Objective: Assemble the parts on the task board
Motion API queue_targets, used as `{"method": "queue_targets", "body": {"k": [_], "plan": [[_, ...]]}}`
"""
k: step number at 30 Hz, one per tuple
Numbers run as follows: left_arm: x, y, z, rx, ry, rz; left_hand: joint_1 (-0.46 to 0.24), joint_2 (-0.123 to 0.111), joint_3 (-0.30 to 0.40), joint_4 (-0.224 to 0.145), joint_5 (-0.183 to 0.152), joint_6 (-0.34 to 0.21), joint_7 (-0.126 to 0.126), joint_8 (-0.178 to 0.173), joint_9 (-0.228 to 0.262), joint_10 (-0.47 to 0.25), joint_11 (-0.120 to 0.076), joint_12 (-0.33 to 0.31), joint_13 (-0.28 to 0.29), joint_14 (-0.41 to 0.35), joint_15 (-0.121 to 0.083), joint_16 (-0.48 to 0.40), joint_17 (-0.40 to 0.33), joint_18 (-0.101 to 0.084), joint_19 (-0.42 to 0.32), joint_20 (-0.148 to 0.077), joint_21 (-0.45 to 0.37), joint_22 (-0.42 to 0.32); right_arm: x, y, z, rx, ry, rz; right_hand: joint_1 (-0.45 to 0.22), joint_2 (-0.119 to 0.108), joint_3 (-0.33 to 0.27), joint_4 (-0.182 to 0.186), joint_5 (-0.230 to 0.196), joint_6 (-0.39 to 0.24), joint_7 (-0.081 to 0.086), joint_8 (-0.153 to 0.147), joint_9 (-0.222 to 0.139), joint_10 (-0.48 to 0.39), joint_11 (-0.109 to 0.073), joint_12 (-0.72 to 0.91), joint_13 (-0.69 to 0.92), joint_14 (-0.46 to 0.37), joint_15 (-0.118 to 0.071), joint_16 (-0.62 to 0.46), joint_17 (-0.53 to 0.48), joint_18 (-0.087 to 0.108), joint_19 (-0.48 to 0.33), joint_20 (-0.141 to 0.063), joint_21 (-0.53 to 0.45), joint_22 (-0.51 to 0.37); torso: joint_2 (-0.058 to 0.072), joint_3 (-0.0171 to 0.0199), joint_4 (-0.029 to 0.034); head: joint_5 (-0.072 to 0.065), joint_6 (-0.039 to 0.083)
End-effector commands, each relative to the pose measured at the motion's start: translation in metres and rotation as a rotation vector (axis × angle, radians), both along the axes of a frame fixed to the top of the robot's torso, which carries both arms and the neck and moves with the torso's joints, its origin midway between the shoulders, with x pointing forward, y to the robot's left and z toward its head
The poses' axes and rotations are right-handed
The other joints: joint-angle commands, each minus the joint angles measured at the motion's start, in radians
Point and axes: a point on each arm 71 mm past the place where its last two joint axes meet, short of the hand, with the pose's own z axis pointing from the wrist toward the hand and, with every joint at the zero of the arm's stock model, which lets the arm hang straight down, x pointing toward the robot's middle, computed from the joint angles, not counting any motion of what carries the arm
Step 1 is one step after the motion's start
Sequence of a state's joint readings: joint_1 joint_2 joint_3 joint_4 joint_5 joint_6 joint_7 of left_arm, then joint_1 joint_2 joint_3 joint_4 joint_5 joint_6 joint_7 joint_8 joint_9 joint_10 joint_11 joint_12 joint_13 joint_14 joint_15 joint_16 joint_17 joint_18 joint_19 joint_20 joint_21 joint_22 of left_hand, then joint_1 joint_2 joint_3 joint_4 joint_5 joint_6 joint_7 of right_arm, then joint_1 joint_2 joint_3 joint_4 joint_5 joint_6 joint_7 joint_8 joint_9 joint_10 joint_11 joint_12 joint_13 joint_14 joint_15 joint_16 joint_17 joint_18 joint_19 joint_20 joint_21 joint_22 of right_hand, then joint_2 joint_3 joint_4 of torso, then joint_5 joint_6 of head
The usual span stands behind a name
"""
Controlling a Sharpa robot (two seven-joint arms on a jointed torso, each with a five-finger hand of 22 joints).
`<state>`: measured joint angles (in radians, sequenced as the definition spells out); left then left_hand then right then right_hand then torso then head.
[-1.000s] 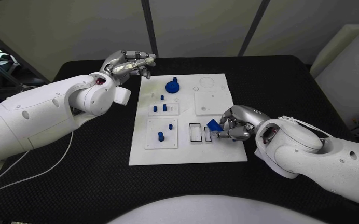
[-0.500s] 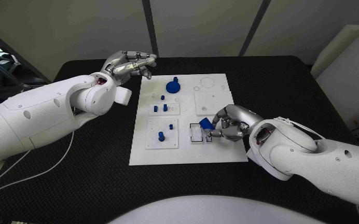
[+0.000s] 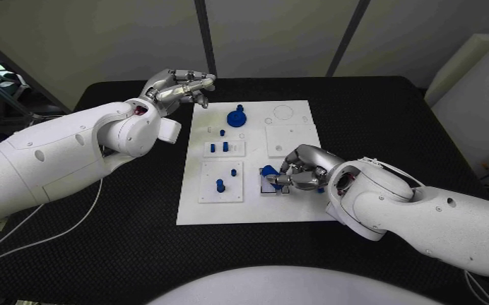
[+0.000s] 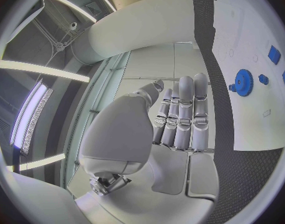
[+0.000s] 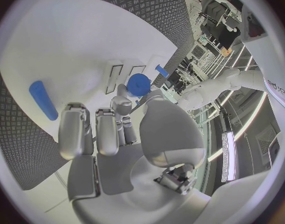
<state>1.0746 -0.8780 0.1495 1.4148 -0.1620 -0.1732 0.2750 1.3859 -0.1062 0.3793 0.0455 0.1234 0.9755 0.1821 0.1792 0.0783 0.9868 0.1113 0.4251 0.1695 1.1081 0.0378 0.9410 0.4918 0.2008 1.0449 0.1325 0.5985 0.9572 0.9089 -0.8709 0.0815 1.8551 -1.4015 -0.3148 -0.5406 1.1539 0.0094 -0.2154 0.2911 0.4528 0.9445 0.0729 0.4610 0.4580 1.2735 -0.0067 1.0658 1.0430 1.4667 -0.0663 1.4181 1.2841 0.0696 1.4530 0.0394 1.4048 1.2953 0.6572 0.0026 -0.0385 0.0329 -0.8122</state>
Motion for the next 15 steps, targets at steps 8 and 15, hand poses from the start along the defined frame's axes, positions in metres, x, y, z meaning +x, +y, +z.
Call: {"method": "queue_targets", "body": {"k": [8, 15], "plan": [[-0.0001, -0.0021, 0.0013, -0.010, 0.000, -0.012, -0.002, 0.008, -0.006, 0.000, 0.006, -0.009, 0.000, 0.004, -0.002, -0.008, 0.002, 0.006, 0.001, -0.003, 0.000, -0.004, -0.002, -0.018, 0.004, 0.006, -0.007, -0.001, 0.0012, 0.0041, -0.0015, -0.028, 0.015, 0.009, -0.026, -0.002, -0.021, 0.002, -0.039, -0.008, -0.001, 0.010, 0.009, -0.015, 0.004, -0.020, -0.010, 0.051, -0.005, -0.006, -0.007, -0.009, -0.002, -0.002, -0.003, -0.005, 0.000, 0.0007, -0.0017, 0.001, -0.004], [0.0000, -0.0020, 0.0012, -0.010, 0.000, -0.013, -0.002, 0.008, -0.006, 0.000, 0.006, -0.009, 0.000, 0.004, -0.002, -0.008, 0.002, 0.006, 0.001, -0.003, 0.000, -0.004, -0.002, -0.018, 0.004, 0.006, -0.007, -0.001, 0.0026, 0.0041, -0.0022, -0.038, 0.010, 0.008, -0.111, -0.032, -0.037, 0.004, -0.297, -0.020, 0.002, 0.013, 0.022, -0.032, 0.007, -0.053, -0.028, 0.049, -0.003, -0.013, -0.013, -0.007, -0.006, -0.001, -0.010, -0.014, 0.000, 0.0004, -0.0009, 0.001, -0.003]]}}
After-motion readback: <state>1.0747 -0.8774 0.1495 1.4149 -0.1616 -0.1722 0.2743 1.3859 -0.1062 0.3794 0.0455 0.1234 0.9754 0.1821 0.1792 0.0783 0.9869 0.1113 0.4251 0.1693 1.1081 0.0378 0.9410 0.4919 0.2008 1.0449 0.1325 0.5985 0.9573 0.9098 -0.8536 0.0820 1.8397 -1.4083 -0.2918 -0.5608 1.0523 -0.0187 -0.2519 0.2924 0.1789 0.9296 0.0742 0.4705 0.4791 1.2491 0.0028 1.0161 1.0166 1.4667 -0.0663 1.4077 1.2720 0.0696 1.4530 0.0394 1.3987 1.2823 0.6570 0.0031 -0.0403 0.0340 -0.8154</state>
